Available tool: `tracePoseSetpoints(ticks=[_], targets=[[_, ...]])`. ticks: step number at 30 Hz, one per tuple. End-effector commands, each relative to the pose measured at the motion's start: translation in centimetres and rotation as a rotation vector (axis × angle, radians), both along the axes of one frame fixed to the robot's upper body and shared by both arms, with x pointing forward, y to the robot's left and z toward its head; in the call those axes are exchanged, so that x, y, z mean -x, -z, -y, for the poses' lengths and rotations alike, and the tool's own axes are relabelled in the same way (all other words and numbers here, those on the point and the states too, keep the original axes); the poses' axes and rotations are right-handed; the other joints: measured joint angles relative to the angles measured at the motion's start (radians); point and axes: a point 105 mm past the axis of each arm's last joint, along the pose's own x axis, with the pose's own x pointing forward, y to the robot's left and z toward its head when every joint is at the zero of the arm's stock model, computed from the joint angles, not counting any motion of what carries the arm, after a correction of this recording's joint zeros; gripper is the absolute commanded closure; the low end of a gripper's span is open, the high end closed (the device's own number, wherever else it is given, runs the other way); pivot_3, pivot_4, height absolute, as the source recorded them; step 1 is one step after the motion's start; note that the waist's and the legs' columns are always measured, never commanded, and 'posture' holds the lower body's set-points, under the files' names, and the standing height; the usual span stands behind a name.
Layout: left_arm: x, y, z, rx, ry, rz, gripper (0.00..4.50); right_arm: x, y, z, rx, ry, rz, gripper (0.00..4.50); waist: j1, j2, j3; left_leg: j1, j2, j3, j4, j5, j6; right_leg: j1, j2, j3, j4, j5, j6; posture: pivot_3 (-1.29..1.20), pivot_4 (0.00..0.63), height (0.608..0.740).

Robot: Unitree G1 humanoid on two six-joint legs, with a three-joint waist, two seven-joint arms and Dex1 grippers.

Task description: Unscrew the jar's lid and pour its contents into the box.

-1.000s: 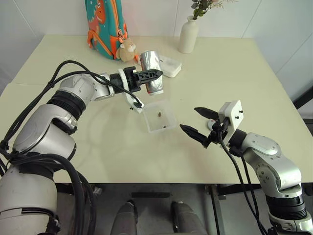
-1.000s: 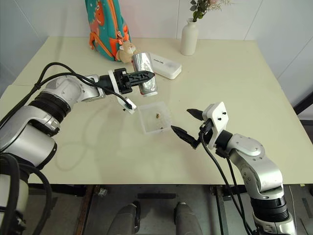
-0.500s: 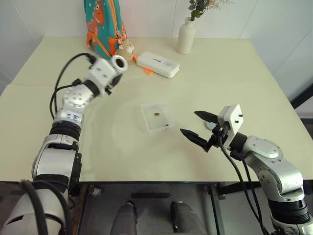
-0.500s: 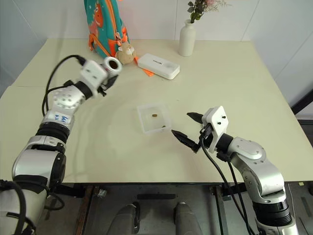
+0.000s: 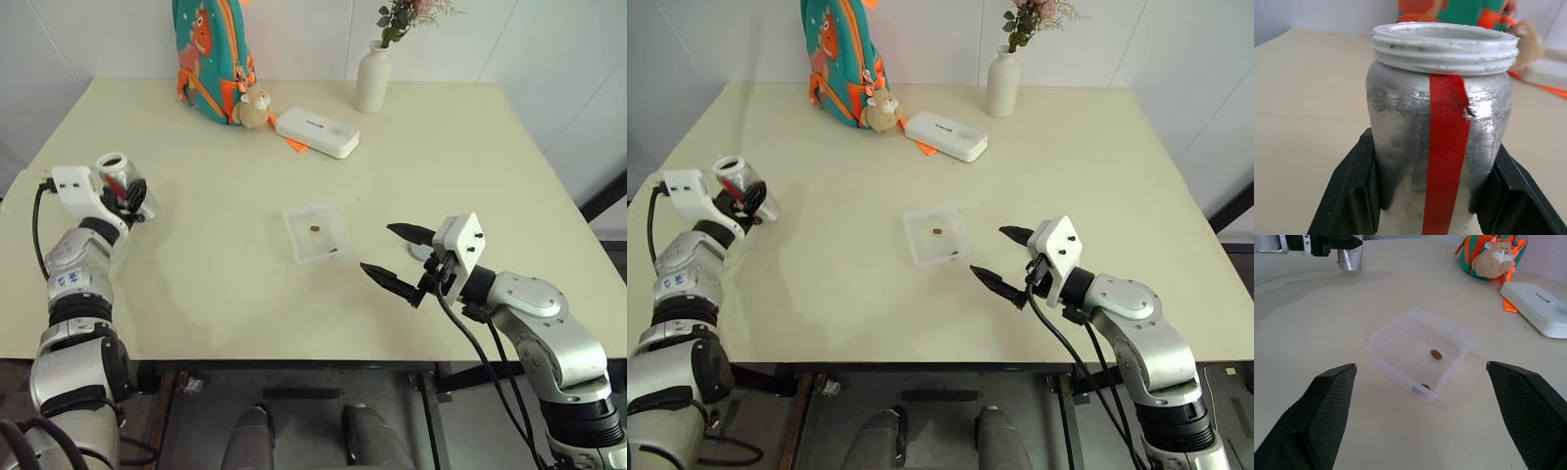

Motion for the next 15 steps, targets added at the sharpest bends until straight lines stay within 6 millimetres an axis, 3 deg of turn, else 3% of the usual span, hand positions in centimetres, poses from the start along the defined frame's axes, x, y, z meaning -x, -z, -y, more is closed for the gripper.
tracePoseSetpoints(ticks=[1, 2, 10, 15], targets=[[0.9, -0.7, -1.2, -0.007, -0.036, 0.071, 2.54, 0.1, -0.8, -0.3, 0.004, -0.036, 0.044, 0.03, 0.001, -0.001, 0.0, 0.0, 0.0, 0.0, 0.0, 0.0, 0.0, 0.0, 0.0, 0.0, 0.0, 0.0, 0.0, 0.0, 0.15, 0.74], [1.0, -0.5, -1.3, -0.001, -0.042, 0.067, 2.54, 0.0, -0.8, -0.3, 0.006, -0.038, 0.045, 0.03, 0.001, -0.001, 0.0, 0.0, 0.0, 0.0, 0.0, 0.0, 0.0, 0.0, 0.0, 0.0, 0.0, 0.0, 0.0, 0.0, 0.15, 0.74], [2.0, 0.9, -1.3, -0.082, -0.02, 0.053, 0.03, -1.2, -0.5, -0.1, 0.036, -0.038, 0.035, 0.0, -0.004, -0.002, -0.001, 0.001, 0.0, 0.0, -0.001, 0.0, 0.0, 0.0, 0.0, 0.0, -0.001, 0.001, -0.001, 0.0, 0.15, 0.74], [3.2, 0.9, -1.0, -0.154, 0.003, 0.076, 0.03, -1.2, -0.4, 0.0, 0.046, -0.05, 0.039, 0.0, -0.004, -0.002, -0.001, 0.0, 0.0, 0.001, -0.003, 0.0, 0.0, -0.001, 0.0, 0.0, -0.002, 0.001, -0.001, 0.0, 0.15, 0.74]])
